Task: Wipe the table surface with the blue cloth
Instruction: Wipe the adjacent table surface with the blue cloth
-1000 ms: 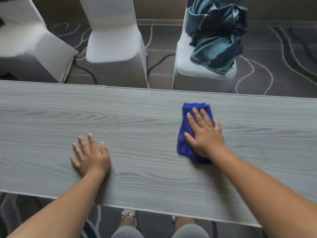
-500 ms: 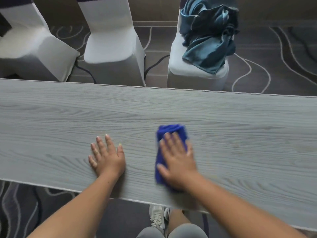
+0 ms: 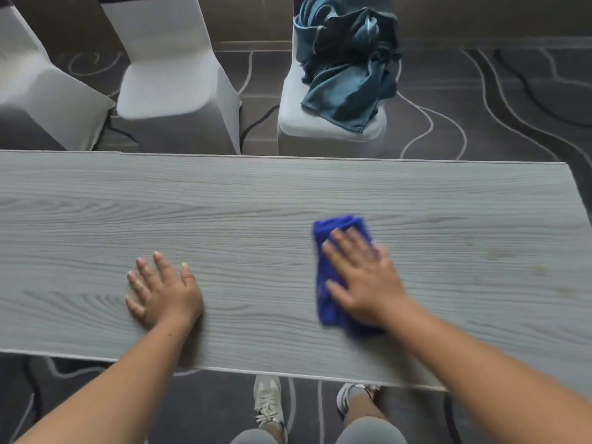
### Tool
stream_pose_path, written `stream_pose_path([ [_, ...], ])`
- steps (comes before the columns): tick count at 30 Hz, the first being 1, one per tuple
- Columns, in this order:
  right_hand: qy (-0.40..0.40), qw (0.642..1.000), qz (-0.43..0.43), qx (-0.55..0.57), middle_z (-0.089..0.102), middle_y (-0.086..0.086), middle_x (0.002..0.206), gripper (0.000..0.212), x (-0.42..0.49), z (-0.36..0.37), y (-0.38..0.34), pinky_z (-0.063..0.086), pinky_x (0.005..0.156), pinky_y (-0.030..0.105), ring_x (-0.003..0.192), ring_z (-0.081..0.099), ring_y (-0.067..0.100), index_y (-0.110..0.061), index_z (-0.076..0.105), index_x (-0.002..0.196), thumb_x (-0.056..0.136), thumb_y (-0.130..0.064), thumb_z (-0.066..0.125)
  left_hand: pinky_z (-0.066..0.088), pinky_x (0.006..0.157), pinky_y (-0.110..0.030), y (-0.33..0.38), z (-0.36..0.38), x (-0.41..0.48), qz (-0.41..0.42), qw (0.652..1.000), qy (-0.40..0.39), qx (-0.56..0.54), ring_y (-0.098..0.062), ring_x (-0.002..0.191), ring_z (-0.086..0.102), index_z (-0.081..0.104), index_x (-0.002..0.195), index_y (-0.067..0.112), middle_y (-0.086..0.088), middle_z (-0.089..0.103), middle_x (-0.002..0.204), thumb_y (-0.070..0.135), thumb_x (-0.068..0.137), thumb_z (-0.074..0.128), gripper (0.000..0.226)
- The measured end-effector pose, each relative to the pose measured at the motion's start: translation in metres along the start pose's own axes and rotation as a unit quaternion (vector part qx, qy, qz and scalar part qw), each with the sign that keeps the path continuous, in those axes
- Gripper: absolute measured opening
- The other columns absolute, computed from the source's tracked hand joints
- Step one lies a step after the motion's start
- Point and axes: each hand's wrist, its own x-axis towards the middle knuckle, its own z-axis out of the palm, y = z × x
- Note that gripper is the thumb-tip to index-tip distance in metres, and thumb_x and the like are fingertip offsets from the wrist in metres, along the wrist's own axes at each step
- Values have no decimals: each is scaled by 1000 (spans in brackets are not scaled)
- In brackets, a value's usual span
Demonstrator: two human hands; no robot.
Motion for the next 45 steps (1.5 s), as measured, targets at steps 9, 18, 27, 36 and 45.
stream_pose_path([
  [9,16,939,343,-13,0,3,161,81,-4,-56,263,12,115,56,147,-2,25,-20,12,151,84,-65,24,-4,115,-53,105,45,-90,59,998,0,20,-23,147,-12,-5,148,32,-1,-11,161,58,89,16,68],
  [18,-61,996,-66,6,36,4,152,82,-106,-1,38,32,103,61,142,23,22,-25,46,138,66,-63,52,-4,116,-52,121,44,-107,58,998,-31,13,-24,147,-12,-6,148,31,-1,-12,161,58,89,17,69],
  [27,-12,1000,-13,-2,29,-3,153,73,-129,-17,132,27,107,50,140,31,21,-32,42,140,73,-60,47,-4,116,-51,120,48,-110,62,998,-13,24,-25,148,-9,-1,149,29,-4,-6,162,57,91,17,67],
  [36,-7,975,213,-53,-4,-2,161,77,-55,-70,377,10,116,53,147,-5,20,-29,10,150,83,-62,30,0,114,-57,215,71,-169,69,998,0,9,-31,147,-7,3,149,29,-8,-5,161,54,91,22,66],
  [45,-45,991,113,-50,-3,1,161,83,-72,-74,378,6,115,55,147,-7,23,-25,10,150,79,-64,25,-3,115,-54,288,106,-233,207,975,-31,69,-25,147,-14,-8,146,40,2,-12,161,64,87,11,67],
])
